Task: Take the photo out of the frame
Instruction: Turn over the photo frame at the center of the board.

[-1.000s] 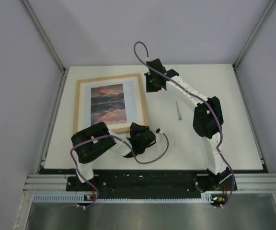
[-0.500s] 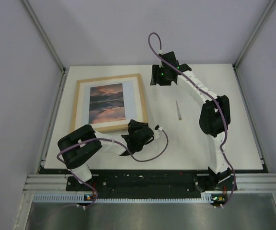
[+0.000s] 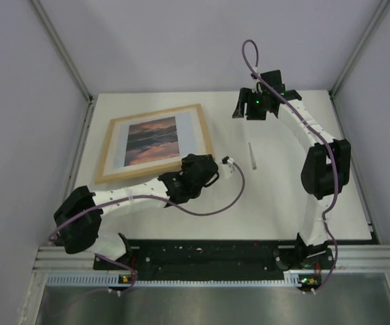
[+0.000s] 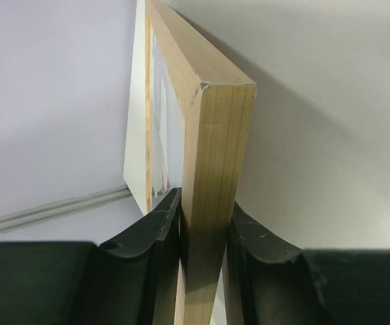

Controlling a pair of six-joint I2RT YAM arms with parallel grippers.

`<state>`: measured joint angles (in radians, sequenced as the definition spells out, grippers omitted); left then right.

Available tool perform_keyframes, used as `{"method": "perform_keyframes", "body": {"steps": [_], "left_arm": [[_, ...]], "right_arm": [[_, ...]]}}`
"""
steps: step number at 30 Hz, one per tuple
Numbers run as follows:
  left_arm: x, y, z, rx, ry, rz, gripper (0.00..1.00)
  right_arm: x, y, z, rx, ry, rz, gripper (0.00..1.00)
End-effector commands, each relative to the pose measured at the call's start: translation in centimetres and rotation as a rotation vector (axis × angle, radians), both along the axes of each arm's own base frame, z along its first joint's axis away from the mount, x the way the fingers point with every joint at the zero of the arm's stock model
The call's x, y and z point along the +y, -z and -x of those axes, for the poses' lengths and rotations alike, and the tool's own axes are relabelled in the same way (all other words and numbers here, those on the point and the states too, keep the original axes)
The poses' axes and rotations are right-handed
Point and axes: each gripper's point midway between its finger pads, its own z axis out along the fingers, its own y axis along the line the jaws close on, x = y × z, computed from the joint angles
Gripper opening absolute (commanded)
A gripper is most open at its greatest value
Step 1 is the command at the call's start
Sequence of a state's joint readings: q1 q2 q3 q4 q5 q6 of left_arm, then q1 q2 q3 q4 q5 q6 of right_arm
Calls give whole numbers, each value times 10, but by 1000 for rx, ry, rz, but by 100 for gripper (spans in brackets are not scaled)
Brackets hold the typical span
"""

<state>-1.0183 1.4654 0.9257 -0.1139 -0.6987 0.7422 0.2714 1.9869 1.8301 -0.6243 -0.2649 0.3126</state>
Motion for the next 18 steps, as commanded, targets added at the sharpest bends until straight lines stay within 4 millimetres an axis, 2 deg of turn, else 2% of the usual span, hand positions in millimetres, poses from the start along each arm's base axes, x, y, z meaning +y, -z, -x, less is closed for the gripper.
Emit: {"method": "perform_keyframes", "body": {"steps": [1,4,10,14,18], "left_arm": [[-9,-74,-16,-67,-53,257,0],[-4,-97,-27,-55,-72,310,0],[6,-138,-36,-47,-105,415,0],[14,-171,-42,-100,-158,500,0],[31,-202,-50,-181,-242,574,0]], "right_arm": [[2,-39,8,-104,-64,-50,64],[0,-42,11,-112,-78,-53,64],[-10,-45,11,-119,-67,-60,64],[-18,-44,7,-108,-59,-94,64],[-26,-42,6,-107,-63,-102,65]]}}
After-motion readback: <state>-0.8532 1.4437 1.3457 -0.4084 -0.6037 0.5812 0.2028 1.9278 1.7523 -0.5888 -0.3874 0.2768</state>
